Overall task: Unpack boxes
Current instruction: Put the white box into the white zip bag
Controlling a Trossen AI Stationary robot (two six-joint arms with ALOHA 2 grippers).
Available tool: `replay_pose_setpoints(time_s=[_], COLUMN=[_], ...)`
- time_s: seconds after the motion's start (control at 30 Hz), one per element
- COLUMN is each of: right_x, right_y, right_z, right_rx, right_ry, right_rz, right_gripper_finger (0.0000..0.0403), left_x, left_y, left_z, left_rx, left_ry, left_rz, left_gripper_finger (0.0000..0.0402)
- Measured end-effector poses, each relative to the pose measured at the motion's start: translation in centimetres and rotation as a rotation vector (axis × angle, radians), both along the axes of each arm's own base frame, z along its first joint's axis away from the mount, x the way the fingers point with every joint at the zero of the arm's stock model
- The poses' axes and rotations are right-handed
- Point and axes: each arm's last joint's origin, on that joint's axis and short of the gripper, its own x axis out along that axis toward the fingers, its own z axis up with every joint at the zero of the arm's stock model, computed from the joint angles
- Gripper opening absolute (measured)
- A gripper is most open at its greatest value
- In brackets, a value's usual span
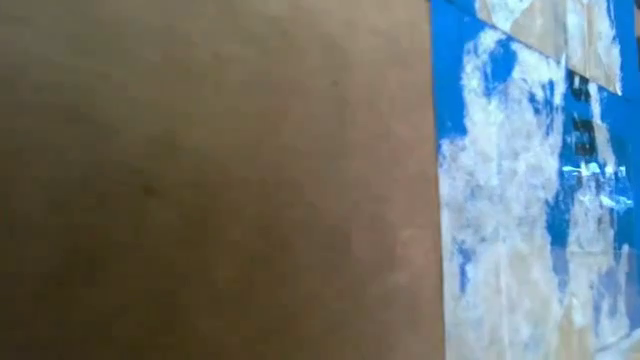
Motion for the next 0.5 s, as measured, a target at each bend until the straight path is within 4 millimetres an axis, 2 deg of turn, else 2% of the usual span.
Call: replay_pose_setpoints(time_s=[0.13,0.23,0.3,0.37,0.5], right_x=[-1.0,0.7,3.2,6.5,12.0], right_y=[-1.1,-3.1,-4.9,-7.0,-10.4], right_z=[7.0,10.7,11.3,10.7,10.2], right_rx=[0.060,0.042,-0.005,-0.050,-0.015], right_ry=[-0.094,-0.230,-0.274,-0.293,-0.398], right_rz=[0.055,0.075,0.057,0.019,0.015], right_gripper_finger=[0.0000,0.0000,0.0000,0.0000,0.0001], left_x=[-1.4,-2.8,-4.1,-5.7,-9.2], left_y=[0.8,1.7,2.5,3.3,5.2], left_z=[2.4,4.3,5.4,6.5,8.1], left_rx=[0.092,0.198,0.266,0.310,0.312], left_ry=[0.025,-0.021,-0.068,-0.121,-0.218], left_rz=[-0.067,-0.093,-0.090,-0.081,-0.029], left_gripper_finger=[0.0212,0.0212,0.0212,0.0212,0.0211])
